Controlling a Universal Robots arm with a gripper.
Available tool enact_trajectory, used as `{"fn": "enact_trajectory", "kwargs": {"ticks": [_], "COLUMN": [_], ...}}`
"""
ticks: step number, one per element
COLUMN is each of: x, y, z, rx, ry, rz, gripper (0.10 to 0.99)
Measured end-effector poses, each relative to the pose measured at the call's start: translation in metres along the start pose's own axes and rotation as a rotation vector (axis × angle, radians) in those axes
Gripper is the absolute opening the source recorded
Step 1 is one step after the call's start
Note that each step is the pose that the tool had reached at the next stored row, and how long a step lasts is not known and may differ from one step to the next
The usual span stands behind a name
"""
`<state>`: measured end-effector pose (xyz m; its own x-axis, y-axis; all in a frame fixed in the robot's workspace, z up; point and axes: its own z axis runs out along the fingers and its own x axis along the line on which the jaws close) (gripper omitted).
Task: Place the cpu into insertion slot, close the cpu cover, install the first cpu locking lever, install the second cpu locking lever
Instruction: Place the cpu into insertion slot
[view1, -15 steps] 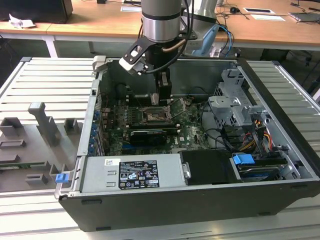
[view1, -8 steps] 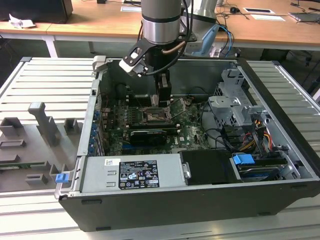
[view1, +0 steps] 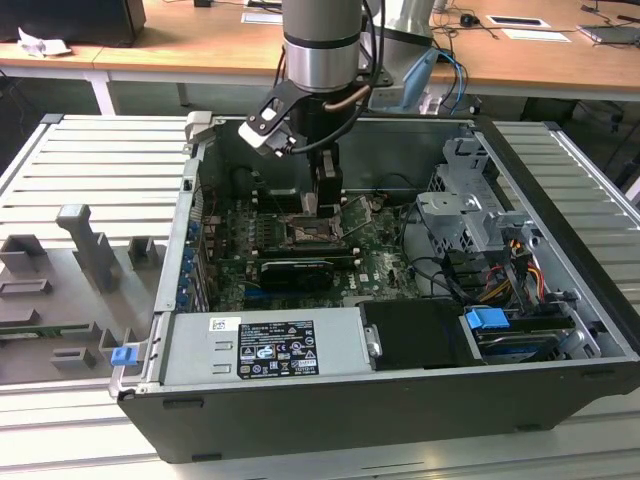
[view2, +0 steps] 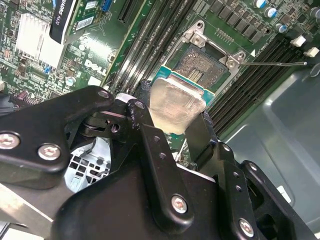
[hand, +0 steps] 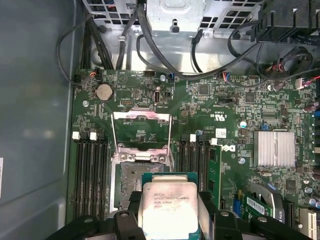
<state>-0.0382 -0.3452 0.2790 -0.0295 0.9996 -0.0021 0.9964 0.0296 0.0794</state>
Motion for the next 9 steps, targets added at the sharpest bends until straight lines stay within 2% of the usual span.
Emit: {"fn": "enact_trajectory", "kwargs": {"ticks": [9], "x": [0.0000], "y": [-0.0005], "z": [0.0061], "rx": [0.000], "ry": [-0.0013], "rz": [0.000], "gripper": [0.529]}}
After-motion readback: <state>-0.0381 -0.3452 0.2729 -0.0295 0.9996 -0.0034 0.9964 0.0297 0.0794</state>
